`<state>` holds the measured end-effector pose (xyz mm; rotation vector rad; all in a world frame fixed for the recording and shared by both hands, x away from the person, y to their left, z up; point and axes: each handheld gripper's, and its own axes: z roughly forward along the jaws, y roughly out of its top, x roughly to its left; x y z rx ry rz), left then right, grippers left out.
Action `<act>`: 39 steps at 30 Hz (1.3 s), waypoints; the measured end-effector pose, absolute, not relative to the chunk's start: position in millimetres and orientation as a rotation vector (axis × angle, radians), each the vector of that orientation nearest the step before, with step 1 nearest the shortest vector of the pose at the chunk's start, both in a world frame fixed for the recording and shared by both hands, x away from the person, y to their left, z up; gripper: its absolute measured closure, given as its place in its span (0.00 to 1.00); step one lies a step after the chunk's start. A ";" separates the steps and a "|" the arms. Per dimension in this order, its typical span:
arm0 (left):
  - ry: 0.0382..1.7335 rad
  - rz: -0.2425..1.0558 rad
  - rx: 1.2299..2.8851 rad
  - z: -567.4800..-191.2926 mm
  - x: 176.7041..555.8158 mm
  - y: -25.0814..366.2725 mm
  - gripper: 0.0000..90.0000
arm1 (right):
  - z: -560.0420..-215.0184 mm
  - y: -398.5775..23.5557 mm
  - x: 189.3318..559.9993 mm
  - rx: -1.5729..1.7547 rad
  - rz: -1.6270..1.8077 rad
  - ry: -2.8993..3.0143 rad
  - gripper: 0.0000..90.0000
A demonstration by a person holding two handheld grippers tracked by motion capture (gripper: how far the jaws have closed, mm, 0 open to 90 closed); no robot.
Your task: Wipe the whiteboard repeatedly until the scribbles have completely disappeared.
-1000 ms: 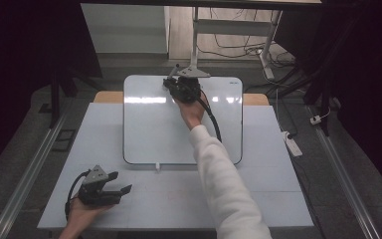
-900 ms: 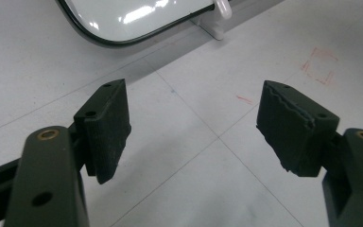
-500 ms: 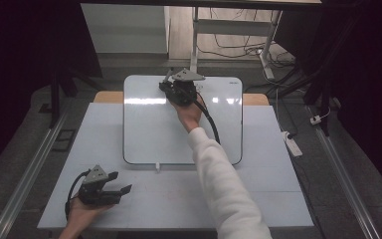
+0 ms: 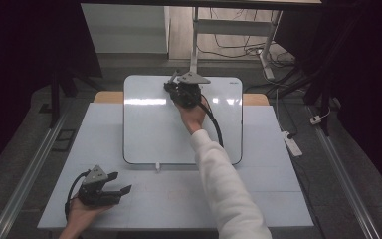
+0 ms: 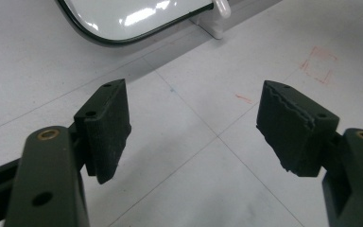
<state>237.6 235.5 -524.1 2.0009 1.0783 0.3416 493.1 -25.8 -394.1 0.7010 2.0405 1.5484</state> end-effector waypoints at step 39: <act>1.076 0.336 2.003 -525.0 237.4 234.8 0.30 | -385.6 -60.8 503.4 0.866 1.558 1.831 0.86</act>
